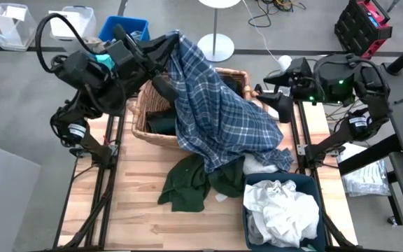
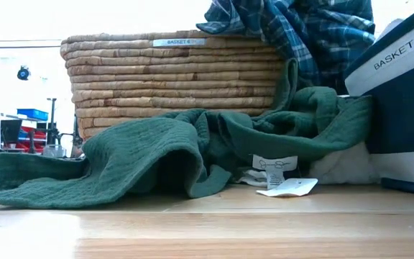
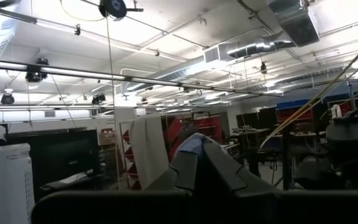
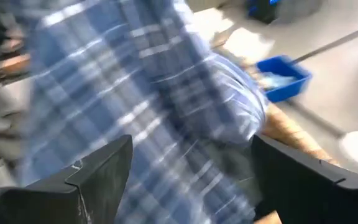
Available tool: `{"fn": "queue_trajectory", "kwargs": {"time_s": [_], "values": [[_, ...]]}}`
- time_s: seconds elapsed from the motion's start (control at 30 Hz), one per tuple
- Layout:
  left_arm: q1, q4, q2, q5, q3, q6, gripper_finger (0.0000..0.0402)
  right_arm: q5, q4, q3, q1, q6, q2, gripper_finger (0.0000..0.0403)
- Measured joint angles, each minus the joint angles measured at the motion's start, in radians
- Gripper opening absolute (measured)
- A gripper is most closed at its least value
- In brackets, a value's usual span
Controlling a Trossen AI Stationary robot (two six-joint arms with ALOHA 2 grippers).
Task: Sort clothes
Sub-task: Put the blue checkered polo shirt into the brown laundry basket
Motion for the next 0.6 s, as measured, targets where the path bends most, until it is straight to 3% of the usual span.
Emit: {"fn": "queue_trajectory", "kwargs": {"time_s": [0.17,0.27,0.43,0.6], "values": [[0.0,0.0,0.0,0.0,0.0,-0.003,0.0,-0.048,0.035,0.0,0.007,-0.067,-0.003,0.0327],[0.0,-0.008,0.0,0.0,0.0,-0.008,0.0,-0.052,0.133,0.0,0.024,-0.19,0.013,0.0323],[0.001,-0.057,0.011,-0.037,-0.002,-0.015,0.0,-0.112,0.284,0.0,0.063,-0.372,0.081,0.0318],[0.001,-0.088,0.025,-0.03,-0.004,-0.051,0.0,-0.103,0.368,0.0,0.069,-0.437,0.157,0.0329]]}}
